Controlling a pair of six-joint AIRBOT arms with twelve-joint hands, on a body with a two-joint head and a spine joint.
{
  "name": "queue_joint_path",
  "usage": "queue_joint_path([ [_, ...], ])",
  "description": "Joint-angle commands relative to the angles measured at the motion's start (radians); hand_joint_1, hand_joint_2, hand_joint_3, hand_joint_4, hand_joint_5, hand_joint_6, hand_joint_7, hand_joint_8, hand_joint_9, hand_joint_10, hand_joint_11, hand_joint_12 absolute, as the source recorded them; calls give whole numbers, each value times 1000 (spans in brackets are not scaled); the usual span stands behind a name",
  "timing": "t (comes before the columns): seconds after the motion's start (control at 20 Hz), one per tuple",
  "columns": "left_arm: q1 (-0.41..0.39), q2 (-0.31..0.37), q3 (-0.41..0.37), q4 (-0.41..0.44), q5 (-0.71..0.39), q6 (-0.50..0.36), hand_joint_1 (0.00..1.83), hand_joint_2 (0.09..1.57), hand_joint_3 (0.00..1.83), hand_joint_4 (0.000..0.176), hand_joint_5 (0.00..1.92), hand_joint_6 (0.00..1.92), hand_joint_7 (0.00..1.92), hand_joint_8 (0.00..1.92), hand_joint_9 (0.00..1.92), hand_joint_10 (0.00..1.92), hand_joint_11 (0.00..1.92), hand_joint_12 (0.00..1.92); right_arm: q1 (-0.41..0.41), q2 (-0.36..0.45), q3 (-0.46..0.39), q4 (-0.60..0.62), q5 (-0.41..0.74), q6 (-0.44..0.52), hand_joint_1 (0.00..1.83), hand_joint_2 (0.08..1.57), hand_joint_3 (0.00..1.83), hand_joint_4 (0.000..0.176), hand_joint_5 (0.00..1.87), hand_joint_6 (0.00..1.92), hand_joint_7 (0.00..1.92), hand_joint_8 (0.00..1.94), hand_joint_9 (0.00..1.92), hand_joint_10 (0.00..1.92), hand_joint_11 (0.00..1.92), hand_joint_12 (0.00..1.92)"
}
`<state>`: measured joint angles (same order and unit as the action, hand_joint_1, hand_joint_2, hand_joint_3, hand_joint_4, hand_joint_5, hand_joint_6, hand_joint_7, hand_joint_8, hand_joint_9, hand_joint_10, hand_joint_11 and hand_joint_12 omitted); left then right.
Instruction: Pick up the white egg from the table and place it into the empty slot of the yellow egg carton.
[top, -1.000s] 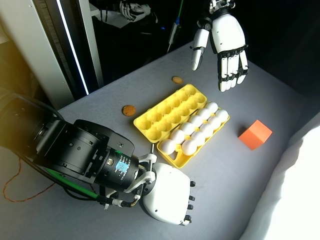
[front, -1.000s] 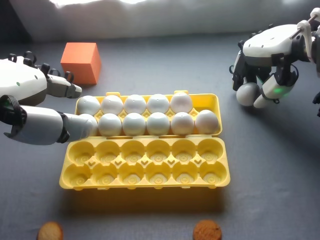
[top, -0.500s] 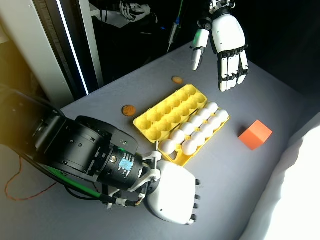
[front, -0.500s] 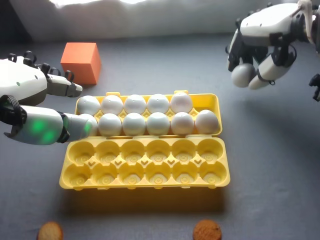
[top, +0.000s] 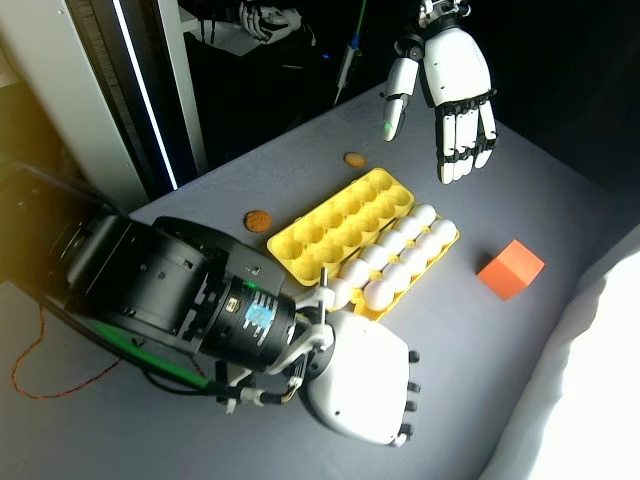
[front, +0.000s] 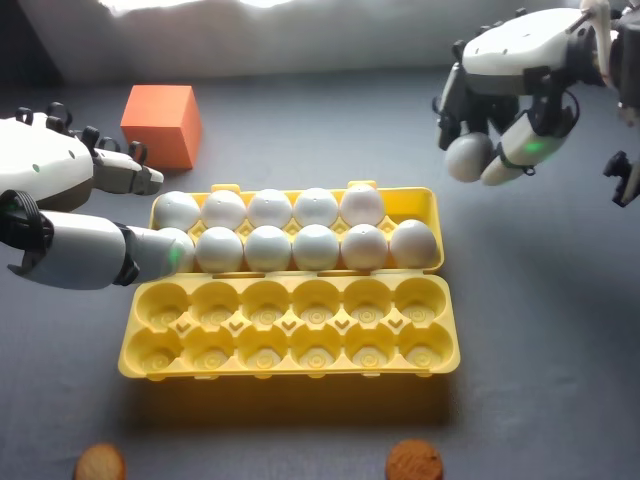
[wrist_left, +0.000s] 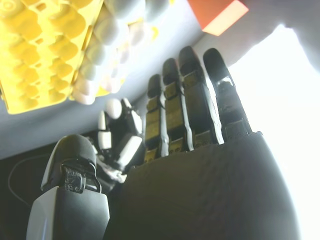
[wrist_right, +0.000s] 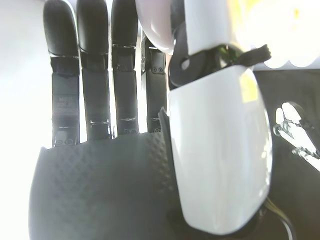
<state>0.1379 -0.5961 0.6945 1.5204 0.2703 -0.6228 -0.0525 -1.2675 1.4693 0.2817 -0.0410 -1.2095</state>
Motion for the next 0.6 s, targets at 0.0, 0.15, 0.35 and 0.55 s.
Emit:
queue_joint_path([
  [0.0, -17, 13, -1, 27, 17, -2, 0, 1224, 0, 0, 314, 0, 386, 3, 370, 2, 0, 714, 21, 14, 0, 3, 88, 3, 1379, 1100, 0, 0, 1055, 733, 968, 1115, 891, 1170, 618, 1228],
  [0.15, -17, 13, 0, 27, 17, -2, 0, 1228, 0, 0, 313, 0, 390, 3, 371, 2, 0, 715, 57, 14, -10, 3, 45, 40, 1381, 1096, 1, 0, 1041, 758, 980, 1094, 907, 1148, 636, 1212],
  [0.35, -18, 13, 0, 27, 17, -2, 0, 1230, 1, 0, 298, 0, 386, 1, 366, 1, 0, 696, 77, 25, -56, 4, 38, 40, 1379, 1103, 0, 0, 1037, 744, 974, 1112, 885, 1187, 619, 1218],
  [0.55, -19, 13, 0, 27, 17, -2, 0, 1229, 0, 0, 297, 0, 376, 0, 356, 0, 0, 690, 86, 27, -87, 5, 9, 42, 1379, 1103, 1, 0, 1031, 757, 971, 1110, 887, 1191, 614, 1243],
])
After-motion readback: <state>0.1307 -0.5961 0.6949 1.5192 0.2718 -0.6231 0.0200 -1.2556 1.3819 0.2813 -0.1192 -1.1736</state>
